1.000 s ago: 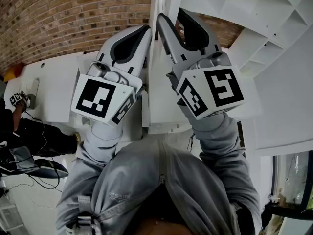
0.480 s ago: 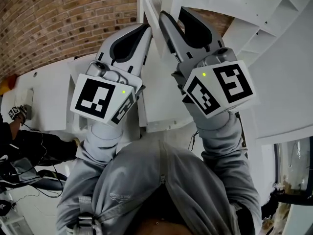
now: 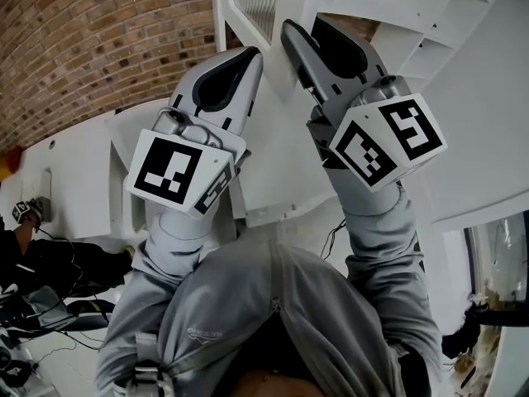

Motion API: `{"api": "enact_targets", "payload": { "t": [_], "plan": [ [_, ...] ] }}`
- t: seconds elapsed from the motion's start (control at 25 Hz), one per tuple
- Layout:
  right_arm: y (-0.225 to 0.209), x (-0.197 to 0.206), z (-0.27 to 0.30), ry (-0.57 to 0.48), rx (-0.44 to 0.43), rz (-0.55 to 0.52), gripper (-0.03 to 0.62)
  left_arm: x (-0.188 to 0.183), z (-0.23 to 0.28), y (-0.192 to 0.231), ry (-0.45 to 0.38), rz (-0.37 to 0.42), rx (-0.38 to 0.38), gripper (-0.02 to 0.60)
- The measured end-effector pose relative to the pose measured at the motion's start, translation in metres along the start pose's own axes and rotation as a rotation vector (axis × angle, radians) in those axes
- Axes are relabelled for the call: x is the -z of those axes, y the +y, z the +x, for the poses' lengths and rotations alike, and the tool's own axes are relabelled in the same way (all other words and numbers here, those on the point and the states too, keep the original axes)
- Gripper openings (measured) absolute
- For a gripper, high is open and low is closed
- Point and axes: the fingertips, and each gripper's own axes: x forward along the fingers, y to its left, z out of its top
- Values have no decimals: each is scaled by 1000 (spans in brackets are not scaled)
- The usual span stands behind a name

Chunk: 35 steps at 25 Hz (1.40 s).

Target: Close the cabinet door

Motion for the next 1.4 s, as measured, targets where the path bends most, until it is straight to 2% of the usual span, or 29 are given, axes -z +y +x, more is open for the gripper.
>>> {"api": "enact_targets", "payload": {
  "t": [0.68, 0.92, 1.16, 1.4],
  "plan": [
    [-52, 0, -24, 25, 56, 42, 91, 13, 19, -29, 2, -27, 84, 3],
    [-70, 2, -30, 27, 25, 44, 91, 15, 39, -38, -20, -18, 89, 3],
    [-92, 8, -38, 16, -43, 64, 91, 14, 66, -51, -57, -22, 83, 3],
    [-120, 11, -37, 9, -98, 98, 87, 25, 97, -54, -46, -14, 60, 3]
  ]
}}
